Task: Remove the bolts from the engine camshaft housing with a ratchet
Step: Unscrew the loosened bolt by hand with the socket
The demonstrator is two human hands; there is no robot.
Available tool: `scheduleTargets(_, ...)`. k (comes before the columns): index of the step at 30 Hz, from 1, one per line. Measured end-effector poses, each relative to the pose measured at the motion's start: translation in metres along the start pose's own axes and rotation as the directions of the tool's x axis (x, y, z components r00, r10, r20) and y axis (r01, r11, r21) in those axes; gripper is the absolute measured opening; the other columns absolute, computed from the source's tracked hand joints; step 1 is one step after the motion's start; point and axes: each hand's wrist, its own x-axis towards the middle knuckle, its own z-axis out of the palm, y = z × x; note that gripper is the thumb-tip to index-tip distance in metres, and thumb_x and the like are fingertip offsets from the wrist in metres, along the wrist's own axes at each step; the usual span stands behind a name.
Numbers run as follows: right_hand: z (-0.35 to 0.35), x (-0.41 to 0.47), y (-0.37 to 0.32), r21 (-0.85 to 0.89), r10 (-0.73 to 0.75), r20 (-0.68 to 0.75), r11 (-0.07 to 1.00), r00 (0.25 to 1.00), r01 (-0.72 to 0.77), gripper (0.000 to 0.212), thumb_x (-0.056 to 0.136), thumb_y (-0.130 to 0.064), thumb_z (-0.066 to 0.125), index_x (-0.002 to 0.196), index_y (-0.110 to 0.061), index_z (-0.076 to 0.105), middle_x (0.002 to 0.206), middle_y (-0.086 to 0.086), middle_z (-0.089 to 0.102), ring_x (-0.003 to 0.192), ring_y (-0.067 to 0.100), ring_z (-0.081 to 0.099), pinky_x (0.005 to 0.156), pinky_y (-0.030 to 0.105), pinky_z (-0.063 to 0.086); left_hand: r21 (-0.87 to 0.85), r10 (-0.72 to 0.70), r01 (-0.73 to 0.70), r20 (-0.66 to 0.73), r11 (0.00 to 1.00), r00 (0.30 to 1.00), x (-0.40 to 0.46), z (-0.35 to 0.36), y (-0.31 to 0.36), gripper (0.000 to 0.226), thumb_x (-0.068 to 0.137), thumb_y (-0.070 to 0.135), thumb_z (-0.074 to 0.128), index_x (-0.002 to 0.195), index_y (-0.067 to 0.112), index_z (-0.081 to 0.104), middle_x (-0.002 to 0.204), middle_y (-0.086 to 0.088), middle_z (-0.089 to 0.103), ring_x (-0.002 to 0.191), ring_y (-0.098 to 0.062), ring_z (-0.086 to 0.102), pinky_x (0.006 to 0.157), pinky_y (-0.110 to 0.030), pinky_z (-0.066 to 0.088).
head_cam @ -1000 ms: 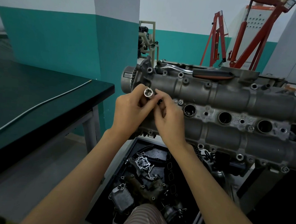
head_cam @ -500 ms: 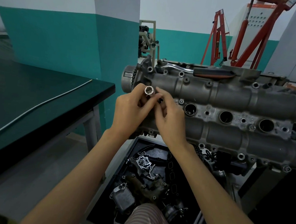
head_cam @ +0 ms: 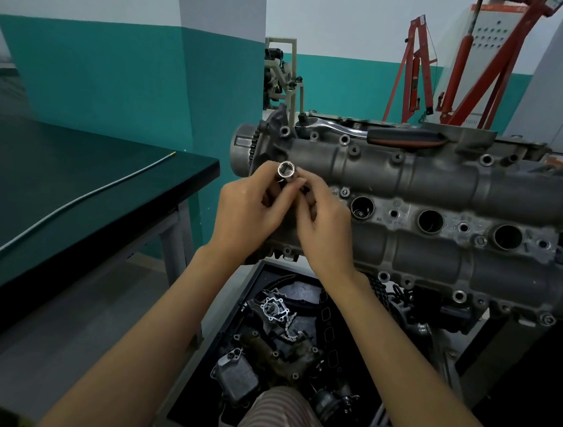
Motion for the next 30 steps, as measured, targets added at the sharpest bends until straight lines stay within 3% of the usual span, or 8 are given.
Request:
scheduleTargets(3,0.0011,0.0008,0.0011,0.036,0.077,-0.016,0.996,0.997,-0.076,0.028,0.087,-0.012,0.061,0.113,-0.007,0.054,0.063,-0.009,0.045,0.054,0.003,0.043,0.054,0.021,0.041,-0.011,-0.042,0.041,-0.029,0.999,0.999,0.0014,0.0026,0.0010,0.037,0.085,0.035,0.060,0.071,0.001,0.055,0.053,-0.006,0.054,0.045,-0.020,0.049,0.046,-0.034,0.040)
scheduleTargets(7,0.0015,0.0013,0.0034,0.029,0.041,-0.030,0.999,0.999,-0.041,0.005,0.088,-0.010,0.058,0.092,-0.006,0.058,0.061,-0.018,0.043,0.055,-0.001,0.046,0.052,0.018,0.037,-0.025,-0.032,0.031,-0.013,0.999,0.999,0.0001,0.0013,0.0014,0.035,0.085,0.034,0.062,0.072,0.003,0.056,0.056,-0.004,0.055,0.048,-0.018,0.050,0.047,-0.034,0.042)
scheduleTargets(10,0.0007,0.0009,0.0027,0.026,0.001,-0.015,1.000,1.000,-0.001,0.014,0.091,-0.010,0.053,0.102,-0.007,0.062,0.072,-0.018,0.052,0.061,-0.008,0.048,0.060,0.010,0.039,-0.043,0.008,-0.008,0.009,0.999,1.000,-0.0010,-0.0016,0.0025,0.022,0.088,0.028,0.057,0.089,0.007,0.063,0.061,-0.002,0.060,0.050,-0.014,0.054,0.048,-0.035,0.045)
scheduleTargets(13,-0.0002,0.0000,0.0014,0.017,-0.038,-0.003,0.999,0.999,0.038,0.027,0.093,-0.008,0.050,0.118,-0.008,0.059,0.087,-0.001,0.066,0.072,-0.006,0.052,0.069,0.012,0.043,0.001,0.030,-0.030,0.006,1.000,1.000,-0.0007,-0.0012,0.0030,0.024,0.090,0.026,0.053,0.088,0.005,0.064,0.056,-0.001,0.058,0.047,-0.014,0.052,0.046,-0.035,0.043)
scheduleTargets(16,0.0011,0.0002,0.0026,0.022,0.031,-0.018,0.999,0.999,-0.030,0.037,0.090,-0.010,0.055,0.126,-0.009,0.052,0.070,-0.009,0.055,0.059,-0.004,0.045,0.060,0.014,0.040,-0.002,-0.019,0.019,-0.027,1.000,0.999,0.0006,0.0011,0.0034,0.032,0.088,0.032,0.056,0.078,0.002,0.059,0.055,-0.005,0.058,0.046,-0.018,0.053,0.047,-0.034,0.041)
scheduleTargets(22,0.0016,0.0000,0.0025,0.036,0.044,-0.035,0.998,0.998,-0.043,0.005,0.089,-0.012,0.057,0.090,-0.008,0.054,0.063,-0.016,0.044,0.055,0.000,0.045,0.052,0.016,0.036,-0.030,-0.025,0.025,-0.016,0.999,1.000,-0.0013,0.0013,0.0045,0.030,0.085,0.034,0.061,0.078,0.005,0.057,0.056,-0.002,0.055,0.048,-0.014,0.049,0.046,-0.031,0.042)
scheduleTargets(26,-0.0003,0.0004,0.0005,0.004,-0.027,-0.016,1.000,1.000,0.027,0.014,0.092,-0.008,0.051,0.102,-0.006,0.061,0.079,-0.006,0.059,0.070,0.001,0.051,0.064,0.017,0.043,-0.024,0.020,-0.020,0.019,1.000,1.000,-0.0019,-0.0010,0.0029,0.022,0.088,0.026,0.055,0.096,0.008,0.064,0.057,0.000,0.057,0.046,-0.009,0.048,0.046,-0.032,0.044)
scheduleTargets(30,-0.0003,0.0004,0.0008,-0.013,-0.038,-0.015,0.999,0.999,0.038,0.022,0.092,-0.008,0.051,0.112,-0.007,0.061,0.081,-0.013,0.057,0.066,-0.005,0.047,0.065,0.008,0.038,-0.018,0.000,0.000,0.007,1.000,1.000,-0.0007,-0.0001,0.0007,0.025,0.089,0.027,0.055,0.088,0.004,0.066,0.059,-0.005,0.061,0.049,-0.017,0.055,0.048,-0.039,0.046)
